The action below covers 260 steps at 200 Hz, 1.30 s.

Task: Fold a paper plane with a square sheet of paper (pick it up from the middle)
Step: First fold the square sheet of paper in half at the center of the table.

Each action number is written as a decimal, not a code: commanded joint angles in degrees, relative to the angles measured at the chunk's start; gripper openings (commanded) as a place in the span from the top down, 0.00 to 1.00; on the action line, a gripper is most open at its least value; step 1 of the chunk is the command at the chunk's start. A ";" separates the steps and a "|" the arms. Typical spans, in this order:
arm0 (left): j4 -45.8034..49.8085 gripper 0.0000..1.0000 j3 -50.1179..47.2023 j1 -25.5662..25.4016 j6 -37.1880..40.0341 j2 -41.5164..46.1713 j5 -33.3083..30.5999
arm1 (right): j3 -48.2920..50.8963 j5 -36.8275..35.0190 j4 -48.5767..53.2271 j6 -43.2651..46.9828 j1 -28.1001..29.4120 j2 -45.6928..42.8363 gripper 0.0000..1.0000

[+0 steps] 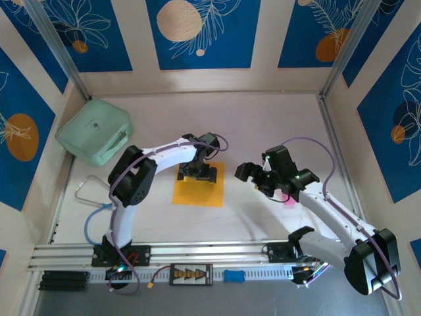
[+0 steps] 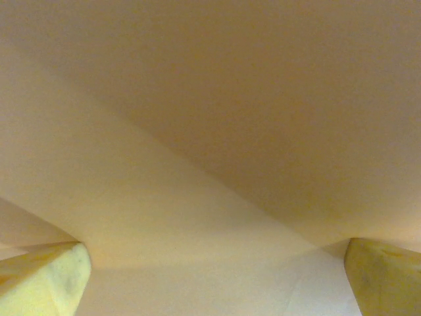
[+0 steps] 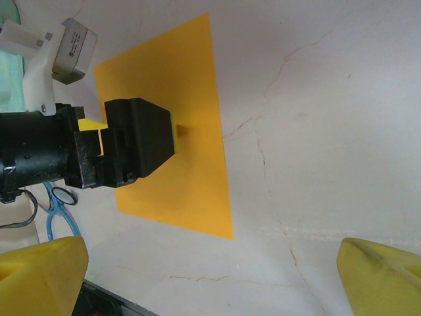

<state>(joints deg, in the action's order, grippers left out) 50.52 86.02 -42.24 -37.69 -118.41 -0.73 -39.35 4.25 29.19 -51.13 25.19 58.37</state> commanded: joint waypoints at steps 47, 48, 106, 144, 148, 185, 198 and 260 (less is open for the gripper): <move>-0.04 0.01 -2.24 0.04 -1.59 -3.29 -0.04 | -0.73 -1.03 0.90 -0.24 0.45 0.74 0.02; -0.10 0.01 -2.25 0.04 -1.59 -3.31 0.00 | -0.73 -1.03 0.90 -0.24 0.45 0.74 0.02; -0.89 0.03 -2.81 -0.40 -1.77 -4.37 0.22 | -1.77 -1.63 2.14 -0.27 0.39 1.97 0.04; -0.77 0.03 -2.85 -0.56 -1.69 -4.55 -0.32 | -3.68 -4.16 4.99 -0.69 0.39 3.11 0.05; -0.78 0.03 -2.79 -0.61 -1.66 -4.54 -0.40 | -4.00 -4.47 5.50 -0.74 0.40 3.22 0.05; -0.67 0.03 -2.71 -0.71 -1.45 -4.46 -0.64 | -4.05 -3.19 3.29 0.53 0.60 2.82 0.07; -0.69 0.03 -2.61 -0.78 -1.25 -4.20 -0.83 | -3.46 -3.51 2.29 0.49 0.90 1.97 0.07; -1.41 0.10 -2.68 -1.00 -0.56 -3.21 -0.77 | 0.89 -10.31 -0.10 -1.52 2.09 -3.51 0.05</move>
<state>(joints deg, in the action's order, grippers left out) 50.13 85.78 -42.89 -38.61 -118.58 -1.61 -40.36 -2.52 29.80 -51.66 26.61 57.49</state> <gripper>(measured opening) 0.923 0.954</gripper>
